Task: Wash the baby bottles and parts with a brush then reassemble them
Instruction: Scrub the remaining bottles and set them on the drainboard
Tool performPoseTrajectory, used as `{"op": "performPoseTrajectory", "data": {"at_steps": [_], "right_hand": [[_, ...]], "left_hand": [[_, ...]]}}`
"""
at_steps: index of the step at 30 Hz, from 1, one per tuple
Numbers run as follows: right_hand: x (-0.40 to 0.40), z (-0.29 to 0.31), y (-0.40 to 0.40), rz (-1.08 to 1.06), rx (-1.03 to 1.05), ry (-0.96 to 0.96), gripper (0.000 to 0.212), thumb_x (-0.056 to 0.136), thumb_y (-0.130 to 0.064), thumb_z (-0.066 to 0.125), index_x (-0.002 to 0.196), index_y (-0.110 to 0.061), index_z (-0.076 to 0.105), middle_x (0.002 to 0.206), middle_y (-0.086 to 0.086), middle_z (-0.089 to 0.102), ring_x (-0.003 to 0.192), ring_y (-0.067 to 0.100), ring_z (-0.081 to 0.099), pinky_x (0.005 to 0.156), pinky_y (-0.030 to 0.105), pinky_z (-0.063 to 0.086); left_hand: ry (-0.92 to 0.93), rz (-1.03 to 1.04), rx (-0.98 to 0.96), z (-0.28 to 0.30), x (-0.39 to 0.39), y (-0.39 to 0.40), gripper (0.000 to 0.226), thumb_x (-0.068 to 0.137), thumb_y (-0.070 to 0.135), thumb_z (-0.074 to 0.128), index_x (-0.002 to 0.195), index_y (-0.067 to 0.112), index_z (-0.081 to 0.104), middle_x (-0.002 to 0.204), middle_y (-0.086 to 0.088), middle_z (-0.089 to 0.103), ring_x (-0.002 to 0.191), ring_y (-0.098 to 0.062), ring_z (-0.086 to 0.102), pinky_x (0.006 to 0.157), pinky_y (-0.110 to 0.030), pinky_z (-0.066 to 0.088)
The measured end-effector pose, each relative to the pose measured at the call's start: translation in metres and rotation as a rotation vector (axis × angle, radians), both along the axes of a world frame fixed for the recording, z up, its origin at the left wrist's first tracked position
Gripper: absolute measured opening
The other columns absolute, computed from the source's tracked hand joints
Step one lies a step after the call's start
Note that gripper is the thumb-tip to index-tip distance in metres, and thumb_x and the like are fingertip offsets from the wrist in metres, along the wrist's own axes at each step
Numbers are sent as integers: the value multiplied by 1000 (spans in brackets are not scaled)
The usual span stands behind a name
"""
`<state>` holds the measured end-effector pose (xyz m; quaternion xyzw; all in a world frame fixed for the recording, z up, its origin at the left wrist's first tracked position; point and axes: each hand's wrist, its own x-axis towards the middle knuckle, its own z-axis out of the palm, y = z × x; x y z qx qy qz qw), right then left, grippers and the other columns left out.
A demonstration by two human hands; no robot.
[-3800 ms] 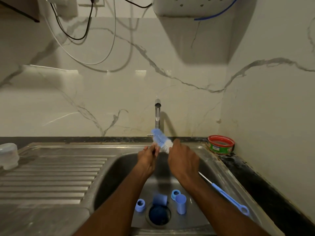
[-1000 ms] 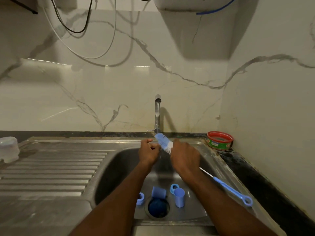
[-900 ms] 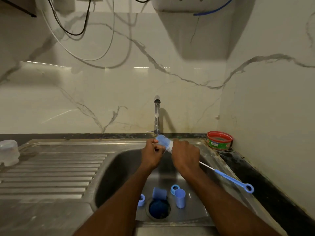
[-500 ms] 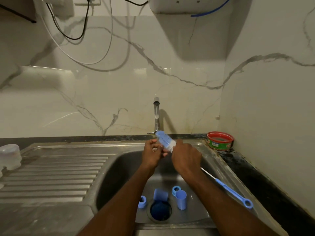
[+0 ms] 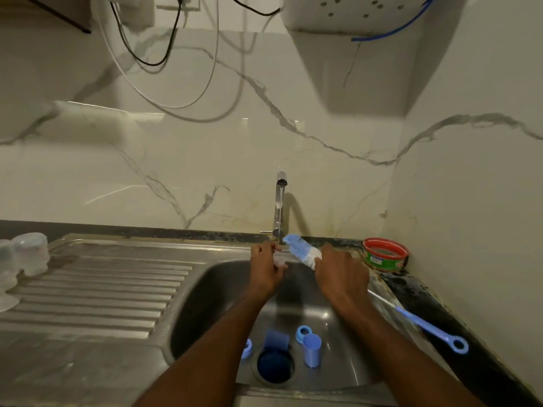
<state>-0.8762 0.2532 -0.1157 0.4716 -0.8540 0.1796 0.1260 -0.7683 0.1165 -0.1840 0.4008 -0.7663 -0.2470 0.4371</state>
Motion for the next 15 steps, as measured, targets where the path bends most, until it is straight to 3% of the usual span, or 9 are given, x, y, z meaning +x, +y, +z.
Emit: {"op": "performPoseTrajectory", "data": {"at_steps": [2, 6, 11, 15], "right_hand": [[-5, 0, 0, 16, 2, 42, 39, 92, -44, 65, 124, -24, 54, 112, 2, 67, 96, 21, 64, 67, 32, 43], [-17, -10, 6, 5, -26, 44, 33, 96, -42, 61, 123, -24, 55, 115, 3, 66, 101, 22, 64, 70, 31, 41], [-28, -21, 4, 58, -23, 8, 29, 96, -42, 60, 119, -25, 58, 113, 4, 68, 100, 24, 64, 69, 32, 41], [-31, -26, 1, 90, -24, -5, 26, 97, -41, 58, 116, -24, 60, 112, 5, 68, 101, 26, 65, 69, 33, 41]], "left_hand": [[14, 19, 15, 0, -1, -3, 53, 86, 17, 79, 131, 18, 53, 130, 4, 38, 111, -6, 44, 92, -15, 41], [-16, 19, 20, -9, 3, -20, 33, 85, 18, 81, 114, 14, 68, 112, -3, 70, 97, -11, 67, 87, -22, 54], [-40, 5, 9, -13, 2, -23, 31, 87, 21, 79, 117, 18, 72, 110, -1, 74, 98, -11, 68, 94, -31, 56], [19, 21, 37, -10, 5, -22, 45, 87, 14, 79, 129, 12, 63, 116, -3, 71, 96, -11, 68, 80, -18, 54]]}}
